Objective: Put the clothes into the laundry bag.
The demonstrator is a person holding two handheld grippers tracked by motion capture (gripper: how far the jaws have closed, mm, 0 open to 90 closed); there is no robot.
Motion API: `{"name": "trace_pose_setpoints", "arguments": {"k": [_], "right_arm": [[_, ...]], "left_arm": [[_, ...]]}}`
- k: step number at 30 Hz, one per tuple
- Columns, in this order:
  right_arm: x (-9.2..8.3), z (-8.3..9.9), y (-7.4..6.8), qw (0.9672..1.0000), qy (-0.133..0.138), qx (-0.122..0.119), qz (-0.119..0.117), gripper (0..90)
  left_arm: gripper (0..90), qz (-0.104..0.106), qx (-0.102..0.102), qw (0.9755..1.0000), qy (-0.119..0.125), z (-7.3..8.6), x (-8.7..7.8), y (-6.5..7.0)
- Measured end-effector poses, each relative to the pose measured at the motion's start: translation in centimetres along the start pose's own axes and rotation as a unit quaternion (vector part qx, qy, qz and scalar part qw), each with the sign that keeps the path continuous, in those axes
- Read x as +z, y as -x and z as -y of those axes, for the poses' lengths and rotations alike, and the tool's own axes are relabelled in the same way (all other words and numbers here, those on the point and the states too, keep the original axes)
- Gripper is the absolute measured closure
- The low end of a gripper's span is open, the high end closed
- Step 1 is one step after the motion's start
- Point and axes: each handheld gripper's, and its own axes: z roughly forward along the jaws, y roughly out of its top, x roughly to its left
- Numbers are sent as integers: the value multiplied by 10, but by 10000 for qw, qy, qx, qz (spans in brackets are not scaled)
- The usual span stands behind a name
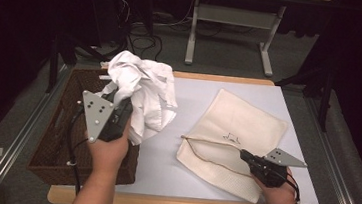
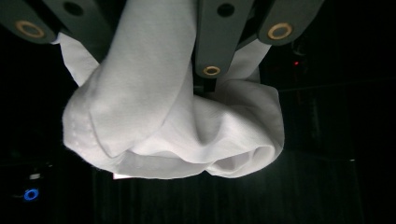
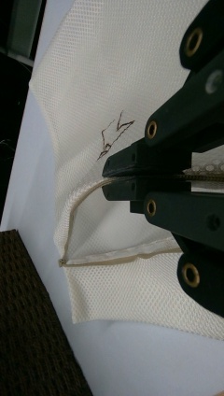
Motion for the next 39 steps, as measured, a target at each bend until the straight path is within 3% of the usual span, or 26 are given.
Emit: {"name": "trace_pose_setpoints", "arguments": {"k": [9, 14, 20, 28, 30, 39], "right_arm": [[0, 0, 0, 10000, 3, 18, -7, 880], [0, -1, 0, 10000, 20, 71, -7, 880], [1, -2, 1, 10000, 37, 43, 2, 881], [4, -6, 3, 9998, 12, 200, 29, 883], [5, -9, 3, 9998, 4, 190, 64, 883], [18, -31, 8, 9990, 89, 352, 260, 885]], "left_arm": [[835, 637, -124, 9978, 120, 1, 5, 46], [835, 1012, -205, 9946, 134, 8, 4, 70], [835, 1405, -225, 9898, 49, 25, -12, 92], [835, 1732, -430, 9837, -201, 59, -29, 108], [835, 1793, -395, 9827, -259, 65, -33, 111], [834, 1954, -343, 9792, -431, 73, -50, 111]]}}
